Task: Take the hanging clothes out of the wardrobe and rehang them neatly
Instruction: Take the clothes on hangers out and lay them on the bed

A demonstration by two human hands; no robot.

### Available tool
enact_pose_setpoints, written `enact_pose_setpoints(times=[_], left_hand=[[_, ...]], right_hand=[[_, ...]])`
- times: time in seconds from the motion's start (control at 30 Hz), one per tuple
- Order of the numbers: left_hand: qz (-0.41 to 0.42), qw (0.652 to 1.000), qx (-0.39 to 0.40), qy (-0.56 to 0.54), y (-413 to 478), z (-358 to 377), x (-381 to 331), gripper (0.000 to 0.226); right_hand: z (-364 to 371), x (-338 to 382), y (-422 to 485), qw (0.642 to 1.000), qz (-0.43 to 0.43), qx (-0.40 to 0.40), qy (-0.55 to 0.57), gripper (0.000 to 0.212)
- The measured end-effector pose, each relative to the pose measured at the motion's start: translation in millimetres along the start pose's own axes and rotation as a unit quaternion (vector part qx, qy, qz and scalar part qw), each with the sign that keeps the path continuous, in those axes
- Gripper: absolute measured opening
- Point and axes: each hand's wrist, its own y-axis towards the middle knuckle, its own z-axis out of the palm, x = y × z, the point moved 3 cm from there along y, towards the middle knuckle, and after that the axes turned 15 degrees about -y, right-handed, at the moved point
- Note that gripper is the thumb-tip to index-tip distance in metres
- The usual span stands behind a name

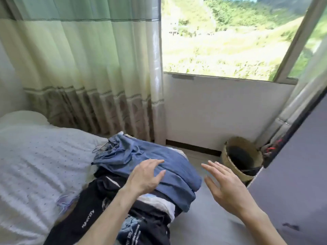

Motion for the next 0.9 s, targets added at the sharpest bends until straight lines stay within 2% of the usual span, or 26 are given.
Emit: enact_pose_setpoints(times=[0.17,0.3,0.37,0.5,0.67,0.8,0.9], left_hand=[[0.133,0.988,0.058,0.047,85,54,-108,0.062],[0.233,0.962,0.124,0.063,141,109,-189,0.070],[0.284,0.943,0.156,0.068,164,138,-229,0.061],[0.376,0.900,0.211,0.060,197,189,-312,0.048],[0.490,0.828,0.270,0.044,208,243,-403,0.046],[0.551,0.772,0.315,0.039,196,292,-461,0.048],[0.572,0.728,0.378,0.016,167,325,-495,0.048]], right_hand=[[-41,-98,-26,0.989,0.137,-0.051,-0.010,0.043],[-64,-168,-63,0.965,0.250,-0.067,-0.026,0.041],[-73,-199,-84,0.946,0.312,-0.075,-0.038,0.041],[-99,-242,-129,0.894,0.431,-0.104,-0.062,0.041],[-121,-264,-182,0.826,0.540,-0.132,-0.093,0.042],[-130,-263,-224,0.761,0.618,-0.159,-0.114,0.041],[-137,-260,-259,0.710,0.670,-0.178,-0.120,0.040]])
